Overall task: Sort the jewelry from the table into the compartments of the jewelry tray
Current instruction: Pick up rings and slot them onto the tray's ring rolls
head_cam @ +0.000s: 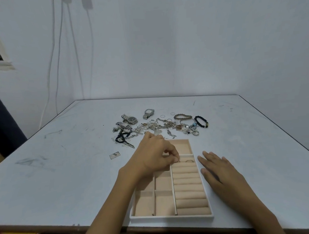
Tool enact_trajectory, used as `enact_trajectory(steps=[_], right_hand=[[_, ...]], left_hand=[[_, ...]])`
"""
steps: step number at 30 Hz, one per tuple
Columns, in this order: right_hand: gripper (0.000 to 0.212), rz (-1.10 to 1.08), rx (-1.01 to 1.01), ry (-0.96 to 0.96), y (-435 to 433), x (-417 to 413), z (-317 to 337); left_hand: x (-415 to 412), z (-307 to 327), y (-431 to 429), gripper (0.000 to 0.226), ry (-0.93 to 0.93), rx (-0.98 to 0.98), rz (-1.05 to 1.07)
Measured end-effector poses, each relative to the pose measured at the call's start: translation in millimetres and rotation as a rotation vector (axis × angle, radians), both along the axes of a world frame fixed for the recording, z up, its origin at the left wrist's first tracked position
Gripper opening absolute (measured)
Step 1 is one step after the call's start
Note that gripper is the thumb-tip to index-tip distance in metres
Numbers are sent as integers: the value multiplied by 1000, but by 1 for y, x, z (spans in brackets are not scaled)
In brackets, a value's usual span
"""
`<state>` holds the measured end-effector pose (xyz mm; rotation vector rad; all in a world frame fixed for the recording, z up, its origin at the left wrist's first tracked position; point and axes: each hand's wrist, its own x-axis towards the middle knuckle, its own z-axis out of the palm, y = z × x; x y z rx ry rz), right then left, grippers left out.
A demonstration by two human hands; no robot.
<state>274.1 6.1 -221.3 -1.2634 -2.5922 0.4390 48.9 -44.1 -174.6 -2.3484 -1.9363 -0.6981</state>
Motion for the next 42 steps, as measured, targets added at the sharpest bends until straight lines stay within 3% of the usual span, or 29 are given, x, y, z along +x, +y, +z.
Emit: enact_trajectory(steps=[3,7,10,12,16,24,30,37,42], right_hand=[[47,0,5,-1,-1,1,1],[47,3,-2,-2,-1,1,2],[47,5,5,-12,-2,0,2],[47,1,2,-10,-2,0,3],[46,-15,10,7,-1,0,6],[32,-46,-16,115,9,4,24],[15,-50,-154,156,48,-3,51],[8,-75,-101,188,103,-56,73],[14,-143,16,175,146,-119,73]], left_hand=[[-3,-2,-1,15,-55,-28,-24],[-20,-6,-2,12,-405,-62,-51],[-38,-7,2,17,-747,16,82],[-55,-10,10,23,-847,96,224],[-83,-19,30,15,-765,73,426],[-78,-23,67,12,-532,-137,185],[-85,-21,81,18,-315,-200,190],[-87,-23,82,15,-351,-203,201],[-87,-29,78,18,-495,-52,215]])
